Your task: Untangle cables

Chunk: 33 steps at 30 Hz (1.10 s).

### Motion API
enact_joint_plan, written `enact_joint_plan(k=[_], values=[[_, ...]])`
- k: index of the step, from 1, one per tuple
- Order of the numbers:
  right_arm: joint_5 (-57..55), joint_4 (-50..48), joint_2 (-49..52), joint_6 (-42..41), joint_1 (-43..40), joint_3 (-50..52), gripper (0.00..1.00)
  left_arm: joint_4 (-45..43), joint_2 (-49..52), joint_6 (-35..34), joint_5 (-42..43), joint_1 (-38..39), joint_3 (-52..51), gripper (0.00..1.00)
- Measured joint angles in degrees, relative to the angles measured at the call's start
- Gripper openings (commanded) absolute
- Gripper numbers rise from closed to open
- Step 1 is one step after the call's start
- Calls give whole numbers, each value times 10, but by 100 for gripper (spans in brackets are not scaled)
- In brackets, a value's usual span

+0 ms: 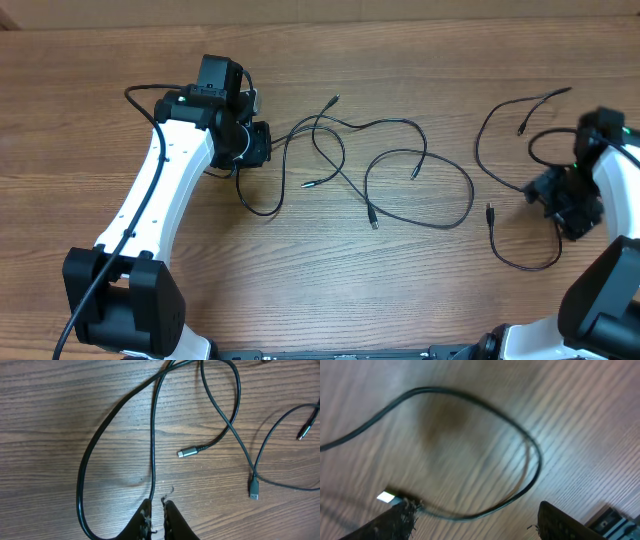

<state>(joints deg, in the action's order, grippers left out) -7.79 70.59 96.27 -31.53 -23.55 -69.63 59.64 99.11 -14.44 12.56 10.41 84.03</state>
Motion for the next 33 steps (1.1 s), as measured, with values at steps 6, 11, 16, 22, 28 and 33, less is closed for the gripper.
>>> enact_joint_plan(k=[6,11,16,22,28,33], values=[[-1,-47,0,-7,-58,56,77,0,0,0,0,0,0,10],[-2,-102,0,-9,-91,107,77,0,0,0,0,0,0,10],[-1,-177,0,-11,-98,162,77,0,0,0,0,0,0,11],[7,-245,-11,-12,-98,196,53,0,0,0,0,0,0,10],[30,-286,-18,-12,-97,210,4,0,0,0,0,0,0,10],[37,-282,-18,-15,-98,208,4,0,0,0,0,0,0,11]])
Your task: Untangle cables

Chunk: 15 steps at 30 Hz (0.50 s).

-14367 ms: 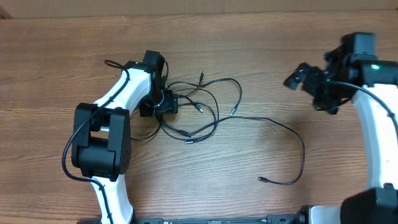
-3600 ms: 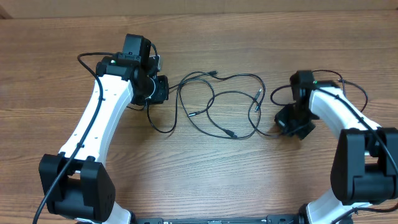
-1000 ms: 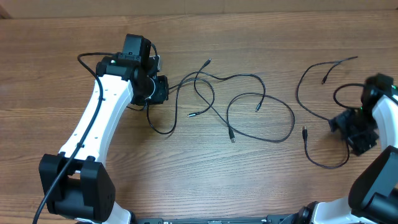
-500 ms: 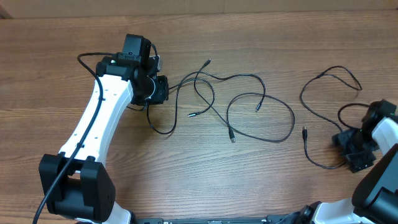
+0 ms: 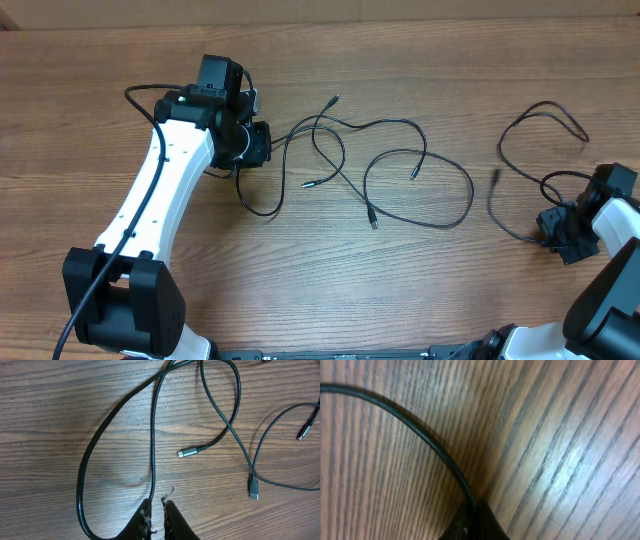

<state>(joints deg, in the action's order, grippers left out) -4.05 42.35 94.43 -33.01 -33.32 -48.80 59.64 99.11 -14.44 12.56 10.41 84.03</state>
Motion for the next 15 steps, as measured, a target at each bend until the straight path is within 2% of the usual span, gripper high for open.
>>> enact_joint_plan(k=[6,15], values=[[7,101,7,1,0,-54,4,2,0,0,0,0,0,11],[67,223,-1,58,0,-302,4,2,0,0,0,0,0,11]])
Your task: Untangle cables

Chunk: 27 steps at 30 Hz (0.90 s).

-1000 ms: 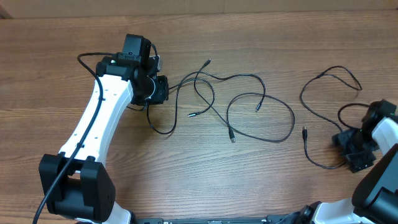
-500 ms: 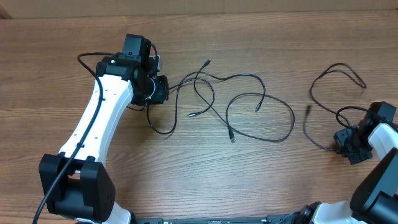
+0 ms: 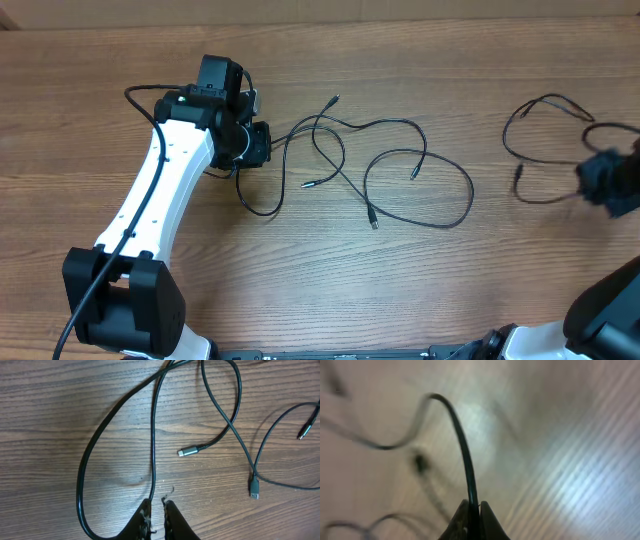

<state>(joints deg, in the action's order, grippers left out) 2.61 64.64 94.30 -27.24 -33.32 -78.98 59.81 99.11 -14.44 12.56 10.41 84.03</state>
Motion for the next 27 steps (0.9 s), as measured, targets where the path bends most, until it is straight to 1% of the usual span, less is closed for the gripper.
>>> enact_joint_plan(k=[4,11,12,13,14,15,16,17,18,19,21,27], values=[[12,-8,-9,10,0,-53,4,0,0,0,0,0,0,11],[26,-138,-11,18,0,-65,4,0,0,0,0,0,0,10],[26,-153,-11,18,0,-66,9,0,0,0,0,0,0,11],[26,-172,-11,18,0,-65,27,0,0,0,0,0,0,11],[27,-185,-11,20,0,-65,41,0,0,0,0,0,0,11],[28,-192,-11,19,0,-65,54,0,0,0,0,0,0,11],[30,-196,-11,19,0,-65,73,0,0,0,0,0,0,11],[30,-195,-11,21,0,-65,80,0,0,0,0,0,0,18],[32,-193,-10,19,0,-66,85,0,0,0,0,0,0,23],[36,-185,-10,22,0,-65,86,0,0,-2,0,0,0,25],[52,-174,-10,21,0,-65,87,-1,0,-3,0,0,0,28],[144,-108,-10,67,15,-65,92,-1,0,-2,-2,0,0,38]])
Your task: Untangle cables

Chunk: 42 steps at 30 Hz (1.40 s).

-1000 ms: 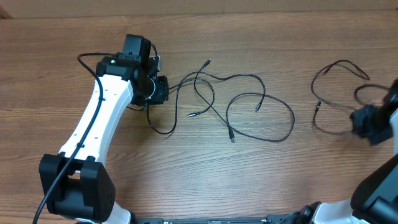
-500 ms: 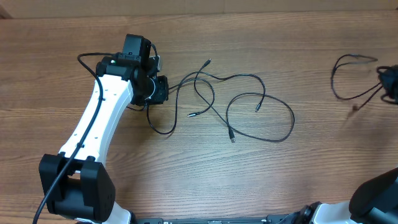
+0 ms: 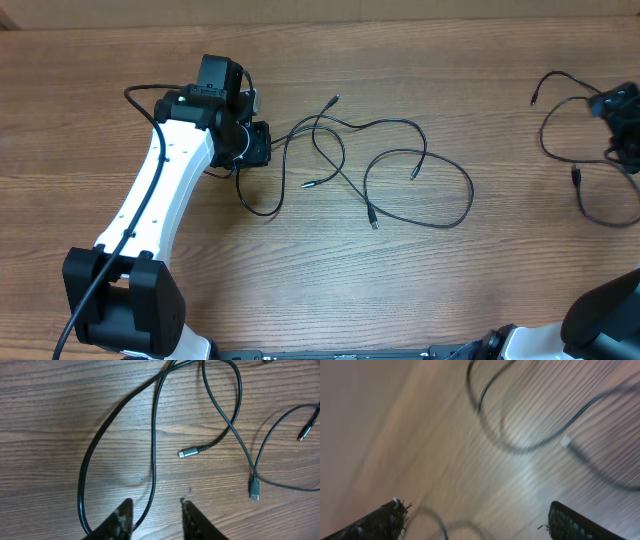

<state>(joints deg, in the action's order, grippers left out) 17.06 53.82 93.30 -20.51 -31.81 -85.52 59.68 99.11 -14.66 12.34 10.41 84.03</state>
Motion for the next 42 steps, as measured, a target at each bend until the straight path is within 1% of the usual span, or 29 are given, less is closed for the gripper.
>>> enact_joint_plan(k=[4,7,8,9,11,15,17,20,25,30,34,37,39,42], values=[[26,69,0,40,50,0,98,1,0,0,0,0,0,40],[30,116,1,68,99,0,100,2,0,0,0,0,0,41],[29,128,1,74,117,0,100,2,0,0,0,0,0,43],[26,135,2,78,132,1,100,2,0,0,0,0,0,48],[21,142,2,86,162,7,100,2,0,-1,-2,0,0,51],[0,140,2,93,221,40,100,3,0,0,-10,0,0,52],[-34,139,2,89,251,60,100,3,0,0,-13,0,0,53],[-96,139,3,58,280,85,100,2,0,0,-15,0,-3,54],[-153,116,3,9,285,131,100,-17,0,0,-15,0,-40,54],[-141,39,4,-7,285,200,99,-61,0,0,-17,0,-97,57],[-114,-21,5,-13,285,255,96,-99,0,0,-18,0,-141,58],[-104,-48,5,-16,285,283,94,-120,0,0,-19,0,-168,59],[-100,-69,5,-17,285,297,87,-128,0,0,-19,0,-181,59],[-98,-98,5,-20,285,318,71,-132,0,0,-19,0,-189,59]])
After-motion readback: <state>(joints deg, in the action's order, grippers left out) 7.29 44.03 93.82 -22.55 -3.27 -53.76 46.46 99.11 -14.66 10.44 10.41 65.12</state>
